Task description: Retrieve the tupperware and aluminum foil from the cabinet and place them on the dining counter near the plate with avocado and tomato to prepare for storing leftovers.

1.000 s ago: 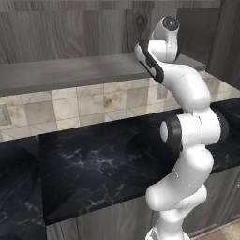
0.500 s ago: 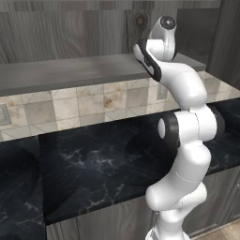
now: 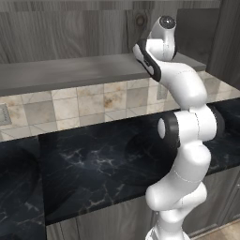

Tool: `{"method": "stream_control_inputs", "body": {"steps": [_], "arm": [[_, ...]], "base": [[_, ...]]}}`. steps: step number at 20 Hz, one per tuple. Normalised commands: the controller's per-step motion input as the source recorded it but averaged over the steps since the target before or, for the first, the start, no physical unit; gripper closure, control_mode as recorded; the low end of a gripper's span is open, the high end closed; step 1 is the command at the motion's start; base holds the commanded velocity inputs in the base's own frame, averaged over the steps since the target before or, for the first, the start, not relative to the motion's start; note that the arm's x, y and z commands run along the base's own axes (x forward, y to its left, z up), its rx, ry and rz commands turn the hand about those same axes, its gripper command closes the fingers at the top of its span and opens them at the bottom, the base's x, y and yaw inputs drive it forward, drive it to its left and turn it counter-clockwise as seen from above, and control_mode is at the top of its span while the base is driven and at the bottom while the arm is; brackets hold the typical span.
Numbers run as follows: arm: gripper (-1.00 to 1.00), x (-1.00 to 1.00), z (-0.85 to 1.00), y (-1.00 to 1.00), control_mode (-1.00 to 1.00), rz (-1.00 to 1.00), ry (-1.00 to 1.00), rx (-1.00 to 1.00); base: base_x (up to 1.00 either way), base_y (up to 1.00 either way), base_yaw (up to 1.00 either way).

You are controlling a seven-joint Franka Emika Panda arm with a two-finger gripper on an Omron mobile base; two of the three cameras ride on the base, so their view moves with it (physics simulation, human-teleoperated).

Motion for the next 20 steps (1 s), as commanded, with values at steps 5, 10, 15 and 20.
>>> {"method": "stream_control_inputs", "body": {"steps": [5, 10, 15, 20], "arm": [[1.0, -0.15, -0.34, -0.13, -1.0, -0.01, -0.03, 0.0], [1.0, -0.73, -0.15, -0.23, -1.0, -0.04, -0.11, 0.0], [1.0, -1.0, -0.01, -0.11, -1.0, -0.01, -0.04, 0.0], [1.0, -1.0, 0.0, 0.0, -1.0, 0.0, 0.0, 0.01]], "base": [[0.0, 0.0, 0.0], [0.0, 0.0, 0.0], [0.0, 0.0, 0.0], [0.0, 0.0, 0.0]]}}
